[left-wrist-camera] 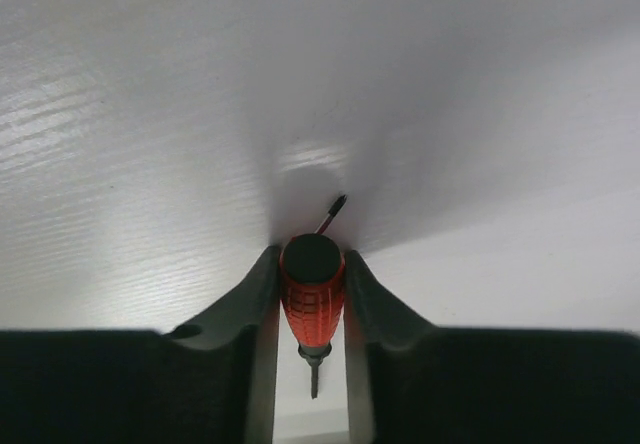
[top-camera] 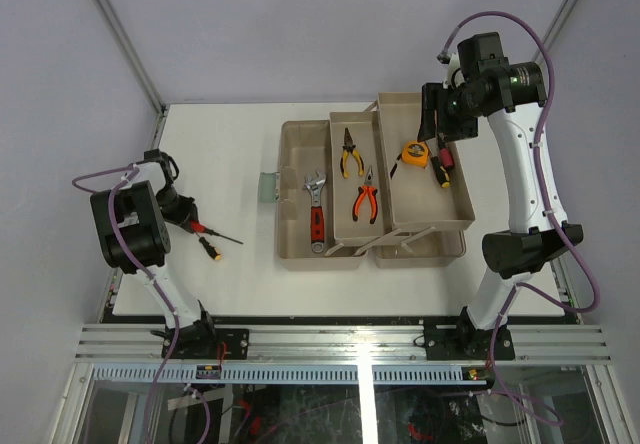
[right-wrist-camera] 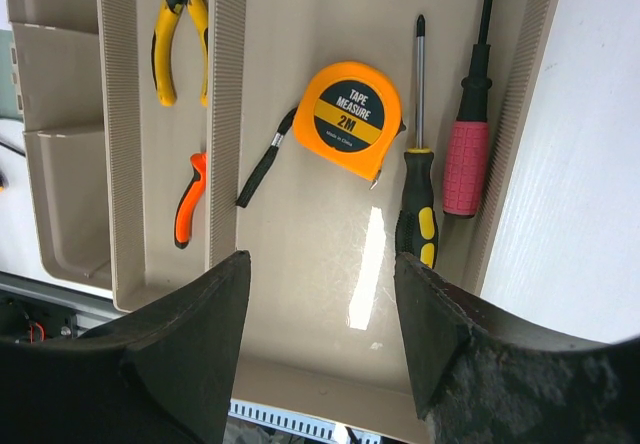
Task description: Pack the tool kit
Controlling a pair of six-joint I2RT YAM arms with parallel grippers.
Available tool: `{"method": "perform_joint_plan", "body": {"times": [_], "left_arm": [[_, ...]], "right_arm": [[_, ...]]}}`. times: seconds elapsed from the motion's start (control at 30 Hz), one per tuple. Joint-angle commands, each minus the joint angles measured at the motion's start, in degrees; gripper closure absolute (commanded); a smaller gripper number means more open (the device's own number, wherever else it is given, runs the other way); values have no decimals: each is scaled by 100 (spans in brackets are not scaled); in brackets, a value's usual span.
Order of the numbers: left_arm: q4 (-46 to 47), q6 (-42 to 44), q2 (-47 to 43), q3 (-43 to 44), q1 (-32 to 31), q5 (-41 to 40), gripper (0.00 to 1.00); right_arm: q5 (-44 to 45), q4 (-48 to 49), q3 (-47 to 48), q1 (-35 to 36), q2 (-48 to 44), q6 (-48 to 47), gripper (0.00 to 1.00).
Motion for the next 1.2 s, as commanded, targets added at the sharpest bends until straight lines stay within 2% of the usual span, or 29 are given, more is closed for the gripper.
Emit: {"method": "perform_joint_plan", "body": {"times": [0.0, 0.07, 0.1, 0.4, 0.6, 0.8, 0.93, 1.03, 1.17], "left_arm": [[219, 25, 41, 208, -43, -27, 88], [204, 71, -13, 251, -45, 72, 98], [177, 101, -54, 292, -42, 117, 100], [-194, 594, -447, 1040, -47, 420, 100], [87, 903, -621, 1859, -279, 1046, 100], [1130, 896, -410, 3244, -890, 2847, 100], [2290, 496, -249, 3879, -1395, 3910, 100], [3056, 147, -105, 4368, -1883, 4634, 100], [3182, 40, 310, 5236, -2695, 5200, 100]], "right_arm": [[-86, -111, 57, 53, -236, -7, 34], [-80, -112, 27, 56, -245, 12, 34], [-80, -114, 21, 54, -245, 6, 34], [-58, -13, -182, 55, -334, 21, 34], [29, 119, -403, 50, -435, 15, 34], [564, 409, -691, 54, -628, 217, 33], [992, 874, -992, 54, -1040, 370, 30], [1394, 1236, -1261, 51, -1433, 427, 25], [1846, 1703, -1796, 41, -1942, 499, 19]]}}
